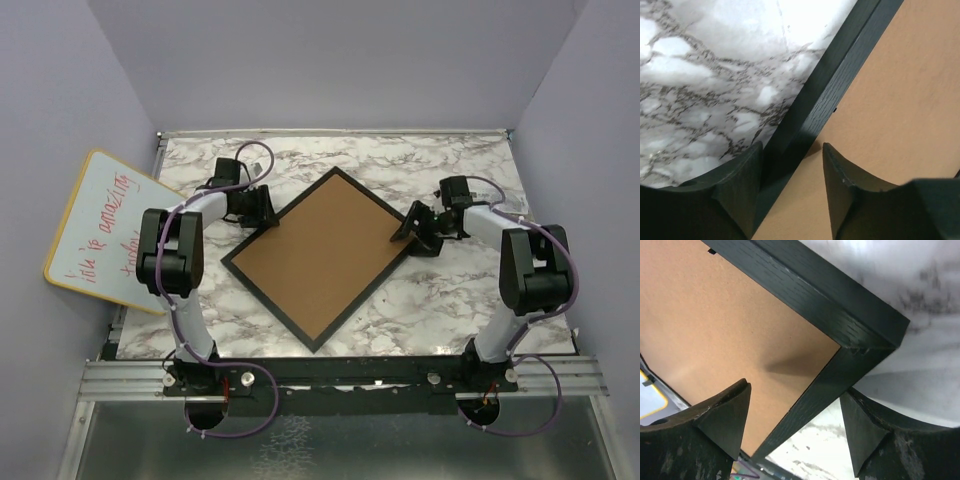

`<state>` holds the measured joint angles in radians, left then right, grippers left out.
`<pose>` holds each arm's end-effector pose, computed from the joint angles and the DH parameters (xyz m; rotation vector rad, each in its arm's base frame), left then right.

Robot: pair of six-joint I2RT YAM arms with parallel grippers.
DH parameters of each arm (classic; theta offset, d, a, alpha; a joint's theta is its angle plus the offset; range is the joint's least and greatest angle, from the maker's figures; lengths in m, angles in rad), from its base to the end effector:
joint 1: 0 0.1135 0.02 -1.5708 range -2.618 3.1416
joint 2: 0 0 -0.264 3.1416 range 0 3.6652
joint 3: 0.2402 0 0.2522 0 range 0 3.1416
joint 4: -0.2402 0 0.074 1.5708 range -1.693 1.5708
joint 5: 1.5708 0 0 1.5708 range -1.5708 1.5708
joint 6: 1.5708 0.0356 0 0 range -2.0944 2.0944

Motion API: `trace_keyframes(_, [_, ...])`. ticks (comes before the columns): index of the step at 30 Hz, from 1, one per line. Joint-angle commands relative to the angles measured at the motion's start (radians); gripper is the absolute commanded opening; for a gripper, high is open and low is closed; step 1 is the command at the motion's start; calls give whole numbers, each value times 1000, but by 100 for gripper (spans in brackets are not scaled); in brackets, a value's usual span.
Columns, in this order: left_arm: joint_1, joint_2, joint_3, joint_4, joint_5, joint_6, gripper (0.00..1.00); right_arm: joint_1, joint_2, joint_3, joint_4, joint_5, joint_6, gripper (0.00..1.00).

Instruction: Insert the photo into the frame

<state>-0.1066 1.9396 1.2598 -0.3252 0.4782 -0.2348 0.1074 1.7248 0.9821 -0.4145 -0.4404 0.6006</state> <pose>0.3960 -0.0589 0.1633 0.0171 2.5749 -0.7439 0.3207 0.0498 0.1557 0.5562 2.7481 0.7917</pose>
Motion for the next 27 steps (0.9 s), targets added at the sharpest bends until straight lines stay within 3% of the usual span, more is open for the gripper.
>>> trace_keyframes(1, [-14,-57,-91,-41,23,-9,48,-13,73,111,182,-13,-32,75])
trace_keyframes(8, [-56,-165,-231,-42,4,-22,35,-52,219,276,267,25,-36,75])
trace_keyframes(20, [-208,-334,-409,-34,0,-63,26,-74,363,502,274,35,-41,66])
trace_keyframes(23, [-210,-382,-429,-34,-18,-81,29,-80,357,525,236,78,-35,66])
trace_keyframes(27, [-184,-450,-393,-55,-67,-96,45,-86,285,515,187,131,-34,68])
